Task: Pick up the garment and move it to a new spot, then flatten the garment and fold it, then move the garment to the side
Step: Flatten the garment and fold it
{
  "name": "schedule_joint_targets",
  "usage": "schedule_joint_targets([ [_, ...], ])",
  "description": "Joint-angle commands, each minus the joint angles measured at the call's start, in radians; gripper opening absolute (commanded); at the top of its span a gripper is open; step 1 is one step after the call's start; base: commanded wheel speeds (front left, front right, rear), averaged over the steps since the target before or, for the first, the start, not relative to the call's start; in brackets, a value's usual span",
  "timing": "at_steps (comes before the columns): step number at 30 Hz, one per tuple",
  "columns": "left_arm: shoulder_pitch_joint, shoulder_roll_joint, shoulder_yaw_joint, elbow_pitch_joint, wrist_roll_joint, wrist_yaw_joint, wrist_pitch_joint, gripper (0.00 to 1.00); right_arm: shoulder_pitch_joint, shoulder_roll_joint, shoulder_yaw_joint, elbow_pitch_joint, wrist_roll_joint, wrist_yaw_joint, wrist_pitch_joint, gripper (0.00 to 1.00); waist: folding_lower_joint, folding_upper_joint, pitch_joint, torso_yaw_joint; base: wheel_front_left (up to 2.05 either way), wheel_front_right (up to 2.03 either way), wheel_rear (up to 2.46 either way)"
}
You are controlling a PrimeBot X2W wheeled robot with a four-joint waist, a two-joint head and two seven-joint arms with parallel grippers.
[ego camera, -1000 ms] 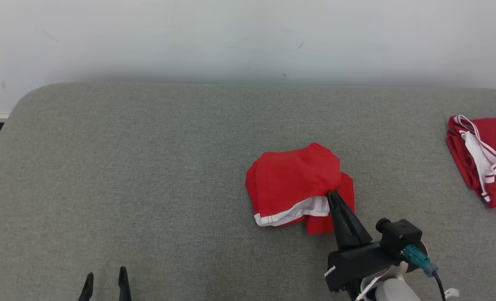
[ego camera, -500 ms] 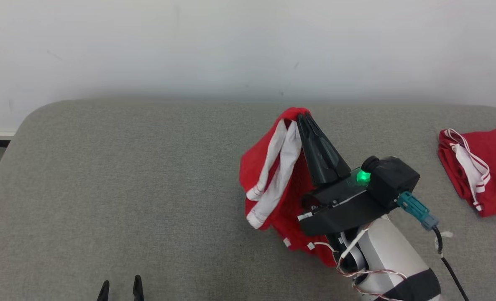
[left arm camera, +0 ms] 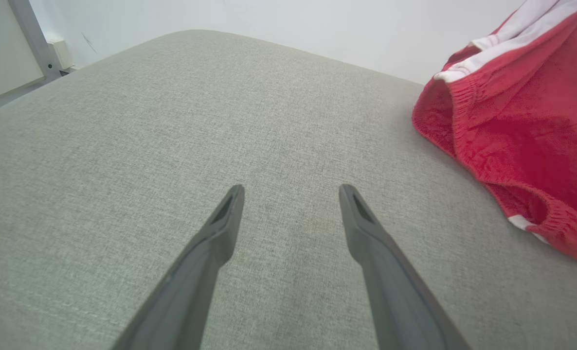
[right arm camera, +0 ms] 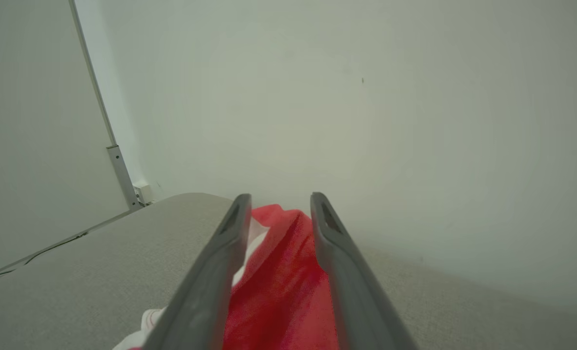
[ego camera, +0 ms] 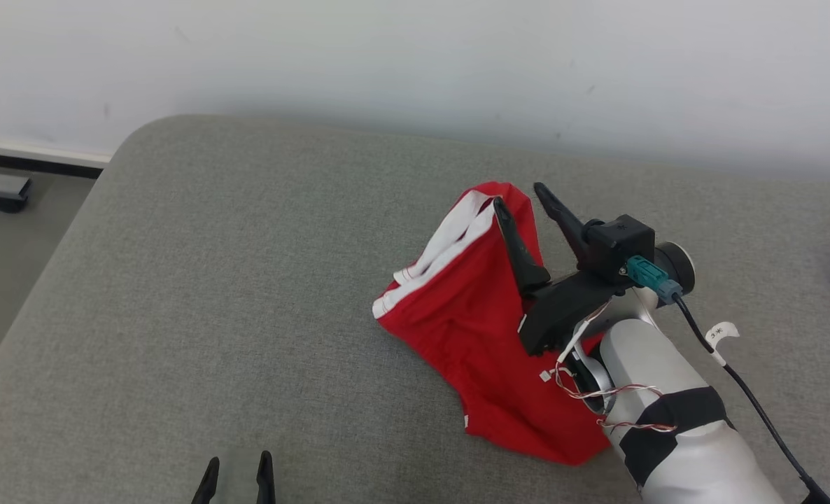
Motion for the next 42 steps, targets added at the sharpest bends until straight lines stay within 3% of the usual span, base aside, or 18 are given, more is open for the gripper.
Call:
schedule_joint_targets([
  [1, -0.018, 0.0, -0.005, 0.002, -0.009, 0.008, -0.003, 1.0, -0.012, 0.001, -0.018, 0.054, -0.022, -0.003, -0.02, 1.0, -0.0001, 0.0, 0.042, 0.044, 0.0, 0.0, 0.0],
  [8, -0.008, -0.001, 0.013, 0.004, -0.007, 0.016, -0.003, 1.0, 0.006, -0.013, -0.074, 0.155, -0.046, -0.003, -0.05, 1.0, -0.0001, 0.0, 0.032, 0.017, 0.0, 0.0, 0.0],
  [13, -0.018, -0.001, 0.011, 0.002, -0.006, 0.011, -0.003, 1.0, 0.084, -0.016, -0.068, 0.076, -0.025, -0.003, -0.051, 1.0, -0.0001, 0.0, 0.02, -0.013, 0.0, 0.0, 0.0],
  [18, -0.008, 0.0, 0.014, 0.008, -0.007, 0.01, -0.003, 1.0, 0.226, -0.004, 0.071, -0.033, 0.023, -0.003, -0.05, 1.0, -0.0001, 0.0, 0.004, -0.046, 0.0, 0.0, 0.0],
  [25, 0.004, -0.001, 0.017, 0.015, -0.009, 0.003, -0.003, 1.0, 0.322, -0.03, 0.252, -0.075, 0.079, -0.003, -0.035, 1.0, -0.0001, 0.0, -0.004, -0.061, 0.0, 0.0, 0.0],
  [33, 0.004, 0.0, 0.007, 0.019, -0.034, 0.0, -0.003, 1.0, 0.317, -0.054, 0.319, -0.01, 0.052, -0.003, 0.046, 0.98, -0.0001, 0.0, 0.007, -0.037, 0.0, 0.0, 0.0],
  [37, 0.005, 0.0, 0.003, 0.022, -0.043, 0.002, -0.003, 1.0, 0.303, -0.047, 0.304, 0.039, 0.007, -0.003, 0.078, 0.83, -0.0001, 0.0, 0.015, -0.019, 0.0, 0.0, 0.0],
  [38, 0.004, -0.001, 0.003, 0.024, -0.044, 0.002, -0.003, 1.0, 0.301, -0.042, 0.298, 0.044, 0.001, -0.003, 0.078, 0.69, -0.0001, 0.0, 0.017, -0.016, 0.0, 0.0, 0.0],
  [39, 0.003, -0.001, 0.004, 0.024, -0.044, 0.003, -0.003, 1.0, 0.3, -0.04, 0.297, 0.049, -0.003, -0.003, 0.078, 0.47, -0.0001, 0.0, 0.018, -0.013, 0.0, 0.0, 0.0],
  [40, 0.003, -0.001, 0.005, 0.024, -0.045, 0.005, -0.003, 1.0, 0.3, -0.038, 0.295, 0.053, -0.006, -0.003, 0.076, 0.13, -0.0001, 0.0, 0.019, -0.012, 0.0, 0.0, 0.0],
  [41, 0.003, -0.001, 0.005, 0.024, -0.046, 0.006, -0.003, 1.0, 0.3, -0.036, 0.294, 0.056, -0.003, -0.003, 0.073, 0.0, -0.0001, 0.0, 0.02, -0.01, 0.0, 0.0, 0.0],
  [42, 0.003, -0.001, 0.005, 0.023, -0.046, 0.006, -0.003, 1.0, 0.298, -0.034, 0.295, 0.056, -0.001, -0.003, 0.07, 0.0, -0.0001, 0.0, 0.02, -0.01, 0.0, 0.0, 0.0],
])
